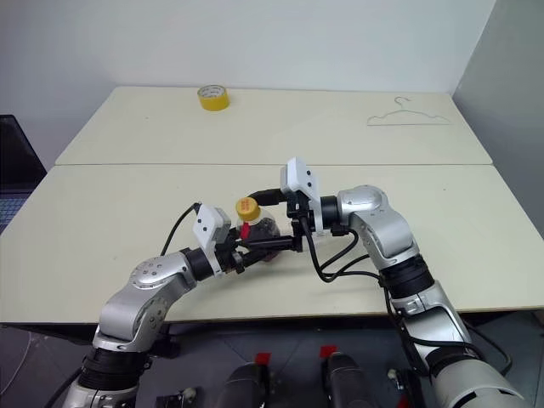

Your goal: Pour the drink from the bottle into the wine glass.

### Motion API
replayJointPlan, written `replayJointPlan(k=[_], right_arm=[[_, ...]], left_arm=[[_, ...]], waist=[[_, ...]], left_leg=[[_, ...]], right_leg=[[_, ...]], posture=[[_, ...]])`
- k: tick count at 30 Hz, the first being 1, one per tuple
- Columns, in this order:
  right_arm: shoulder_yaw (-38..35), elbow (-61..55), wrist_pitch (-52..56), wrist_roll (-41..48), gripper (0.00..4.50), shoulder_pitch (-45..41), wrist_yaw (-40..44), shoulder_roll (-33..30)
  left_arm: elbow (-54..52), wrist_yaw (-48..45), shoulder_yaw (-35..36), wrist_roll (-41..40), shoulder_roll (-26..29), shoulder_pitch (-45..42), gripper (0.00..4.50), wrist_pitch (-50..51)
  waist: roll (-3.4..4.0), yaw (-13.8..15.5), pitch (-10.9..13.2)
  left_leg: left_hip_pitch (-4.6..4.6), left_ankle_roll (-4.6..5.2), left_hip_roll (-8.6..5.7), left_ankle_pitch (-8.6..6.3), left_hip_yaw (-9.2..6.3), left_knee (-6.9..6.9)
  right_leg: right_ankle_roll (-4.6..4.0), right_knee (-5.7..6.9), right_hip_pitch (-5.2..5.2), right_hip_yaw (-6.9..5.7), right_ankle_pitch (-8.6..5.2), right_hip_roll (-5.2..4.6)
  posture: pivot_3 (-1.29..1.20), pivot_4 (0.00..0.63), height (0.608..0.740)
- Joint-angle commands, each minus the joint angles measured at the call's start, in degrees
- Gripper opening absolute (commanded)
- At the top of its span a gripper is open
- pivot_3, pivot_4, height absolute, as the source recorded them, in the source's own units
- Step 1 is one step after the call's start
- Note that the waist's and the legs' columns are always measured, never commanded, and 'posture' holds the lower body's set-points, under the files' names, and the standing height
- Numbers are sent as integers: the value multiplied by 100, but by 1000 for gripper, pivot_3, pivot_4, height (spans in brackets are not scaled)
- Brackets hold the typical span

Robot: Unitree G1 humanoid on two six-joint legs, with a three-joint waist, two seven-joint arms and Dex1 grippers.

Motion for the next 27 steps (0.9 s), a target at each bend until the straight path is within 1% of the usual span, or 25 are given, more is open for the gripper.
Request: replayJointPlan(k=[1,2,5,8,11,14,20,27], right_arm=[[-250,-490,336,163,4471,-6,-431,10],[-256,-564,436,170,4471,11,-539,20],[-346,-722,639,66,4471,91,-1234,226],[-481,-824,816,109,4471,154,-1873,526],[-456,-879,953,-17,4471,163,-2498,796],[-497,-933,1108,9,4471,175,-2962,1051],[-344,-1104,1240,-9,4471,247,-3318,1346],[-336,-620,1051,-160,4471,180,-3655,1674]], left_arm=[[-8,330,156,203,-138,-174,2985,-370],[9,391,152,247,-173,-178,2985,-410],[95,593,121,393,-293,-202,2985,-517],[183,761,115,508,-402,-222,2985,-578],[252,904,97,619,-510,-262,2985,-665],[279,1022,88,676,-608,-296,2985,-698],[327,1162,76,771,-736,-339,2985,-718],[323,1197,41,805,-779,-339,2985,-742]], waist=[[0,1,0],[0,1,0],[0,0,0],[0,0,0],[0,1,0],[0,2,0],[0,2,0],[0,-3,0]], left_leg=[[0,0,0,0,0,0],[-1,0,0,0,0,0],[-1,0,0,0,1,-1],[-2,0,0,0,1,-1],[-1,0,0,0,1,0],[-2,0,-1,0,1,1],[-4,0,0,0,1,-1],[-2,0,0,0,0,0]], right_leg=[[0,0,0,0,0,0],[0,-1,0,0,0,0],[0,-2,0,1,0,-1],[0,-1,0,1,0,0],[1,1,0,2,1,0],[1,1,0,2,1,-1],[1,-1,0,2,1,0],[2,0,0,1,1,0]], posture=[[0,150,740],[0,150,740],[0,150,740],[0,150,740],[0,150,740],[0,150,740],[0,150,740],[0,150,740]])
